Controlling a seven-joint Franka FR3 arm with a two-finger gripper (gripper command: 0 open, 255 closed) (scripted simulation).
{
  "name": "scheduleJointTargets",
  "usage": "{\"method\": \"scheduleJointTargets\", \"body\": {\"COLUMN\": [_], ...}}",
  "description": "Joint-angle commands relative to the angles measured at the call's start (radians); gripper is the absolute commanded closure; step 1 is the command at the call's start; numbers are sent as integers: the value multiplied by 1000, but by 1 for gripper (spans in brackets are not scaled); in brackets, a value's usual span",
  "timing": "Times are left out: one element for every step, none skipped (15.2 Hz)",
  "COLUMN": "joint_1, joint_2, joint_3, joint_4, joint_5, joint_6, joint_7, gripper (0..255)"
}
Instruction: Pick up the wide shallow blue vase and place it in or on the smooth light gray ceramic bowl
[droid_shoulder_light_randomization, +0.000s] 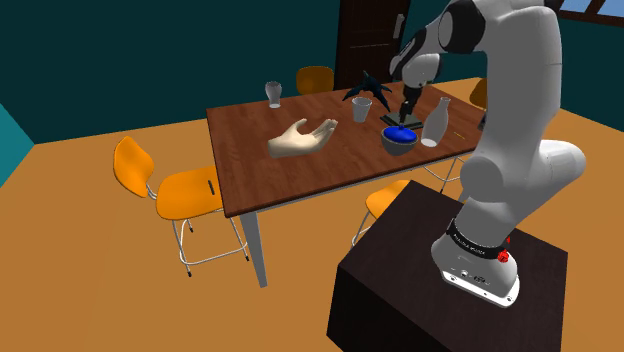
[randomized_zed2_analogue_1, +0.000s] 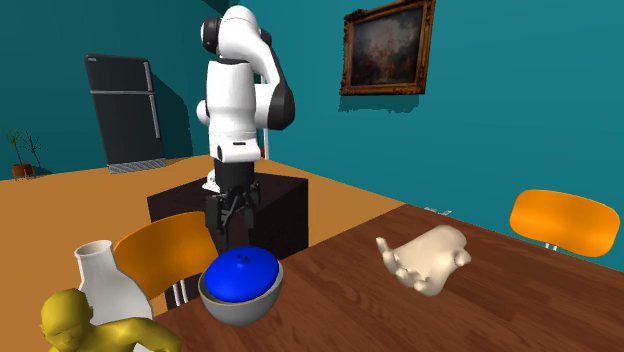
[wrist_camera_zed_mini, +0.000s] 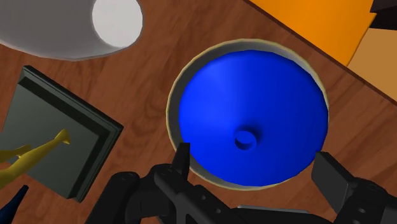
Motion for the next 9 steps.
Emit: {"method": "scheduleJointTargets", "body": {"joint_1": [11, 15, 15, 15, 15, 15, 15, 15, 15], "joint_2": [-42, -59, -59, -59, -59, -59, -59, -59, -59], "joint_3": [-12, -16, -16, -16, -16, -16, -16, -16, -16], "joint_4": [2, 5, 5, 5, 5, 5, 5, 5, 5], "joint_5": [-17, -24, -24, -24, -24, -24, -24, -24, -24], "joint_6": [-44, -63, -63, -63, -63, -63, -63, -63, -63], "joint_7": [11, 15, 15, 15, 15, 15, 15, 15, 15], "gripper": [0, 0, 0, 0, 0, 0, 0, 0, 0]}}
